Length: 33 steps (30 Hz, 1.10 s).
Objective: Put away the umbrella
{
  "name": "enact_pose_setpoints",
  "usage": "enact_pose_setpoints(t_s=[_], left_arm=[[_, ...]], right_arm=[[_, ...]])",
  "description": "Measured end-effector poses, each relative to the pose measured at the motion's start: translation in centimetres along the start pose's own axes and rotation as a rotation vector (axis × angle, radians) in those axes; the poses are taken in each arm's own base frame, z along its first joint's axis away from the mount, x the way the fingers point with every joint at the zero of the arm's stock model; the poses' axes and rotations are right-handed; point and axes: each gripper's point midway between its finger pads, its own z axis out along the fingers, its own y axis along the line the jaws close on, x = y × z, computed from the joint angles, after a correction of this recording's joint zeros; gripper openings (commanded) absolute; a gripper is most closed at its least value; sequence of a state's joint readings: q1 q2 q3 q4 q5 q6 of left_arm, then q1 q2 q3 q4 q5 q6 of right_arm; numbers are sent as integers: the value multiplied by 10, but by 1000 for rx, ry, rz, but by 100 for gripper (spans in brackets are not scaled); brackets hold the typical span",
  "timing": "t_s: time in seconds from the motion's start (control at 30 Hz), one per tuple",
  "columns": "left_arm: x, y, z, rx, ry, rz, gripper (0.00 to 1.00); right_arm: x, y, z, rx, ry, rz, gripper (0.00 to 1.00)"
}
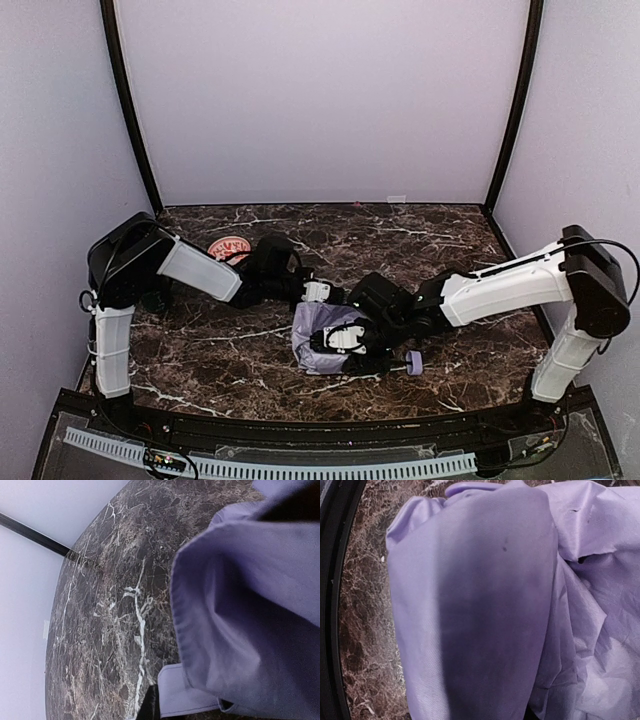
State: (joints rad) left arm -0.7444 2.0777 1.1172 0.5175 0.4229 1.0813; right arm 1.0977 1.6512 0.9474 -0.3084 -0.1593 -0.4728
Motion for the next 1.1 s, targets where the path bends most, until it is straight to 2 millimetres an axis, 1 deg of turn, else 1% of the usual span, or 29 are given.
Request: enact_pose_setpoints(t_s=[0.1, 0.3, 0.33, 0.37, 0.43, 0.47, 0.5, 0.6, 0.67, 0.7, 0.77, 0.83, 0.87, 0.97, 1.03, 1.1], left_arm=[[4, -4, 1, 9, 13, 5, 0], [19, -9, 4, 4, 69, 0, 0], [22, -9, 5, 1, 82, -7, 1], [27, -10, 7, -1, 101, -19, 5], [36, -8, 11, -9, 139, -52, 16], [40, -3, 13, -29, 163, -65, 22], [46, 9, 14, -62, 189, -84, 24], [61, 55, 8, -181, 270, -164, 38], [66, 89, 0, -258, 311, -226, 45], [67, 101, -3, -285, 323, -248, 48], [75, 125, -13, -340, 372, -313, 52], [83, 136, -23, -366, 421, -362, 54], [87, 139, -27, -372, 451, -390, 55], [89, 137, -44, -348, 530, -503, 57], [80, 133, -59, -325, 547, -604, 61], [62, 125, -76, -285, 528, -712, 64]], right_arm=[[6, 2, 17, -21, 31, 11, 0], [2, 0, 24, -25, 29, 19, 0], [2, -1, 25, -24, 28, 21, 0], [1, -2, 25, -20, 27, 23, 0], [1, -4, 28, -7, 28, 27, 0], [0, -5, 29, -9, 25, 27, 0], [0, -4, 31, -11, 25, 24, 0], [-5, -3, 34, -16, 19, 18, 0], [-7, -2, 36, -19, 17, 17, 0], [-8, -2, 37, -20, 15, 17, 0], [-9, -3, 38, -19, 13, 19, 0], [-9, -3, 38, -18, 11, 20, 0], [-9, -3, 38, -18, 11, 21, 0], [-10, -3, 38, -17, 10, 23, 0], [-10, -4, 39, -17, 10, 25, 0], [-11, -5, 40, -16, 10, 26, 0]])
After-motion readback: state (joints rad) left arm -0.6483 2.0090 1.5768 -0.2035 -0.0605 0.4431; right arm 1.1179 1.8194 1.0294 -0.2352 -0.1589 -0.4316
